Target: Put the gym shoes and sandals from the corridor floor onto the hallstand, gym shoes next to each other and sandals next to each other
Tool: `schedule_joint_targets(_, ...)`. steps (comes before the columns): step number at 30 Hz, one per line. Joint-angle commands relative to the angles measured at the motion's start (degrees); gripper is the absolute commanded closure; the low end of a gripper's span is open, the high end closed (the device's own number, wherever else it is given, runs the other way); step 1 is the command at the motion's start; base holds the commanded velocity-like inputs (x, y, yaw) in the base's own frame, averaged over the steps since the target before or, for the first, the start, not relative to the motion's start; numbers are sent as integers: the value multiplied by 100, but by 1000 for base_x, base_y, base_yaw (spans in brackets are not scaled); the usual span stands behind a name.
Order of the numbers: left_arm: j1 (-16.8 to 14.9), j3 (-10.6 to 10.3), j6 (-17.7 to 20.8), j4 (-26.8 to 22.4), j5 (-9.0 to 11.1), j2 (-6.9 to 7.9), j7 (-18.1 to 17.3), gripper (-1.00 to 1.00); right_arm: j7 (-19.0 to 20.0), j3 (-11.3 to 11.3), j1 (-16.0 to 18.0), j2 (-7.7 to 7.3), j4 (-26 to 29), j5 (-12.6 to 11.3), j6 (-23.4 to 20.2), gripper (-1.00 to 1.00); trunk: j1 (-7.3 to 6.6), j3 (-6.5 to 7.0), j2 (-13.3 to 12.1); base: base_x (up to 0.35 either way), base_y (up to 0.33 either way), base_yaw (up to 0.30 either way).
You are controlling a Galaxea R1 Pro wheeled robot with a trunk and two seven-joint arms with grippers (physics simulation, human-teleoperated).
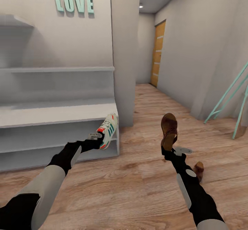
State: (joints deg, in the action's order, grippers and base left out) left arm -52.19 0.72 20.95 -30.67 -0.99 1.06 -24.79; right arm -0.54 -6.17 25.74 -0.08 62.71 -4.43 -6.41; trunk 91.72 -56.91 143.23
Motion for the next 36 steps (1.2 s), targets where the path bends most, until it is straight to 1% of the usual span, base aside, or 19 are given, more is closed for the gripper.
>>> schedule_joint_targets(1, -1, 12, 32, -9, -7, 0, -26, 100, -16, 1, 2, -1, 13, -66, -35, 100, -2, -6, 3, -73, 263, 291)
schedule_joint_targets(6, -1, 15, 32, -9, -7, 0, -26, 100, -16, 1, 2, 1, 13, -66, -35, 100, -2, -6, 3, -24, 98, 291)
schedule_joint_targets(20, -1, 16, 32, -9, -7, 0, -26, 100, -16, 1, 2, 1, 13, -66, -35, 100, -2, -6, 3, -1, 4, 281)
schedule_joint_targets(28, -1, 23, 32, 4, -17, 5, -19, 100, -16, 1, 2, -1, 18, -66, -37, 100, -2, -6, 3, 0, 0, 30)
schedule_joint_targets(33, -1, 29, 32, 235, -30, 8, 22, 100, -16, 1, 2, -1, 35, -66, -99, 100, -2, -6, 3, 0, 0, 0)
schedule_joint_targets(36, -1, 30, 32, 284, -32, 8, 321, 100, -16, -7, 2, -6, 50, -69, -307, 100, -2, -6, 3, 0, 0, 0)
